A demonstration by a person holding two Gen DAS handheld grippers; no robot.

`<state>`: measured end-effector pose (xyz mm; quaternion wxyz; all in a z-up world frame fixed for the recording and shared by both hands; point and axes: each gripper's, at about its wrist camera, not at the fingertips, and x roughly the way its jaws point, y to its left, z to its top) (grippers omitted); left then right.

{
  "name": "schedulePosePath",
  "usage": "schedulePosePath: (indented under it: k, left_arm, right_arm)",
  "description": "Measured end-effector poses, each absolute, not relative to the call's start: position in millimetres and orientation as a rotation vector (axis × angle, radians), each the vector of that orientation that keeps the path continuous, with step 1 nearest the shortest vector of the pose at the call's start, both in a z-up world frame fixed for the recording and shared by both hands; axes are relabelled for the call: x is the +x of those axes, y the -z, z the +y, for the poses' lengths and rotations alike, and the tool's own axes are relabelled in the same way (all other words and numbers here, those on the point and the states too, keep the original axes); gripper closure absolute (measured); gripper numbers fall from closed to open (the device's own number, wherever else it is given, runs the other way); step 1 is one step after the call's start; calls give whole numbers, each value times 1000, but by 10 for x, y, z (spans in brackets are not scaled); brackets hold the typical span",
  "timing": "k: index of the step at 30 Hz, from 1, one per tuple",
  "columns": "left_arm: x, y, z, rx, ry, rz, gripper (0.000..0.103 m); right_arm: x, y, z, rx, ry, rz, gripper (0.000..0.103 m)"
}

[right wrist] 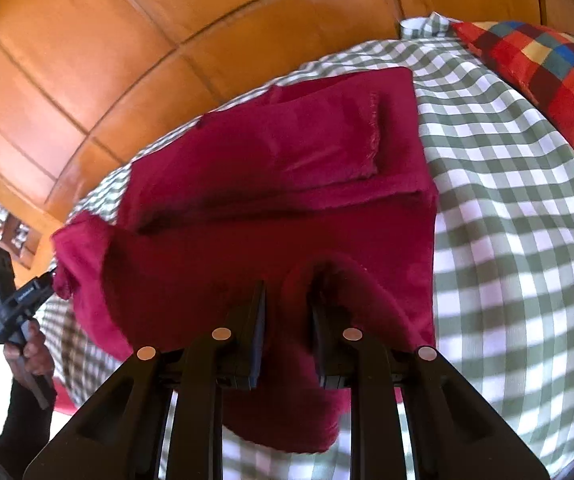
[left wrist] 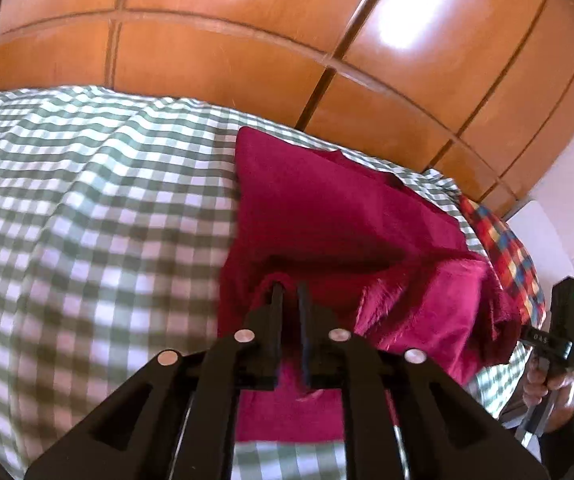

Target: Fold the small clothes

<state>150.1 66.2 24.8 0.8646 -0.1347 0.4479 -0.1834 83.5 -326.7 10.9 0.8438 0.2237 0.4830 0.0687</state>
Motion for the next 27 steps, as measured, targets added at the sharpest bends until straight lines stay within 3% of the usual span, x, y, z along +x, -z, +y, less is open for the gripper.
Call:
schedulePosePath:
  k: [1,2,3,4,8,17,20,21,22,25,27]
  left_arm:
    - [1564,-228,678,-301,374,951,78]
    - [1621,-206,715,-338,363,961,54]
    - [1636,-201,775,-377,345,948,47]
    - [1629,-191,823,-401,333,932,44]
    - [1448,-13,1130,-464,307,951,42]
    - [811,267,1083,-391,411,985,43]
    - [778,270,879,-289,415,984,44]
    - [794,279,834,-264,408,988,46]
    - [820,289,799,-248,397,989,51]
    - [900,316,721,-211,369,1001,65]
    - [889,292,693,-195,374,999,76]
  right_arm:
    - [851,-101,-3299,495,-150,1020,66]
    - [836,-123,-3357,532,-159,1013,56]
    - [810,-150,-3388,557,-168,998,30]
    - [732,-213,-3431,581,-176,961,18]
    - [432,-346,-3666,603,-160,881,11]
    - [29,-14,-3449,303,-73,955,11]
    - [170,63,-3356,210,-20,950,17]
    - [245,92,-3342,194,-10,953,25]
    - [312,123,-3355,193,-12,962,44]
    - [390,141,-3302,194,-44,988,72]
    - [337,97,-3248,182,-63,998,77]
